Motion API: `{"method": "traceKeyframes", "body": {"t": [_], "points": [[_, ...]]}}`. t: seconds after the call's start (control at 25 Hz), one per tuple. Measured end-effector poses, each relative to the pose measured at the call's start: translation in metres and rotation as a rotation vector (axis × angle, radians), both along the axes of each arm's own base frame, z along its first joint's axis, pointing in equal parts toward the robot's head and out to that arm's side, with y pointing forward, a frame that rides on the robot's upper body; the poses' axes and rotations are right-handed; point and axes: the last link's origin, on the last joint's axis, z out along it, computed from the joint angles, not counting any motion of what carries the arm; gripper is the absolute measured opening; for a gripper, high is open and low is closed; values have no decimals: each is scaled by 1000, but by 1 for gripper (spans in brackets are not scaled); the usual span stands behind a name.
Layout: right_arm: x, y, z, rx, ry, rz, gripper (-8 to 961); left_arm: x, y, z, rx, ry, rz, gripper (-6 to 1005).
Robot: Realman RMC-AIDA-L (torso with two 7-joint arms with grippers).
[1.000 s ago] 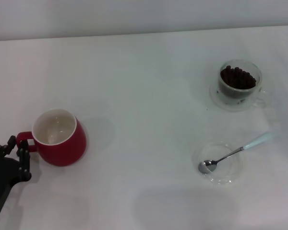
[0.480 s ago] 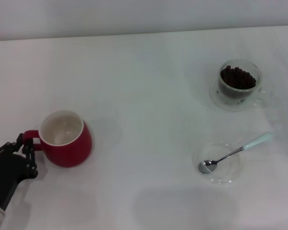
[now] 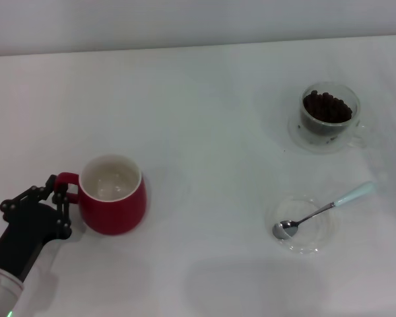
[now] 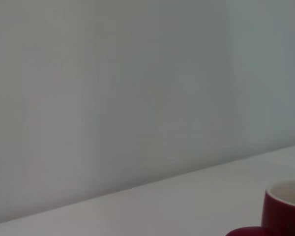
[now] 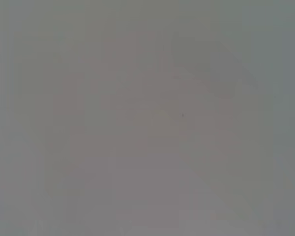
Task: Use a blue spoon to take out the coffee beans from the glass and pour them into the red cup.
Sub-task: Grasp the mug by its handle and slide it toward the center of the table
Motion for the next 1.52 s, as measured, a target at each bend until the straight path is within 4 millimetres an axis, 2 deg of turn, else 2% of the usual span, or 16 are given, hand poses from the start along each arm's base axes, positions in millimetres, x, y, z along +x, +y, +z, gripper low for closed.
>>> {"method": "traceKeyframes", "body": {"t": [0.32,0.96,1.52], "points": [[0,-1,-1,-1,4,-1,831,12,12,-9,-58,29,-57,102],[1,-1,-2,-4,6,-6,828,48,51,-33,-217,156,-225,97],[1,-1,-2,-5,6,-8,826,68,67,-43,-279,224,-312,92]]}}
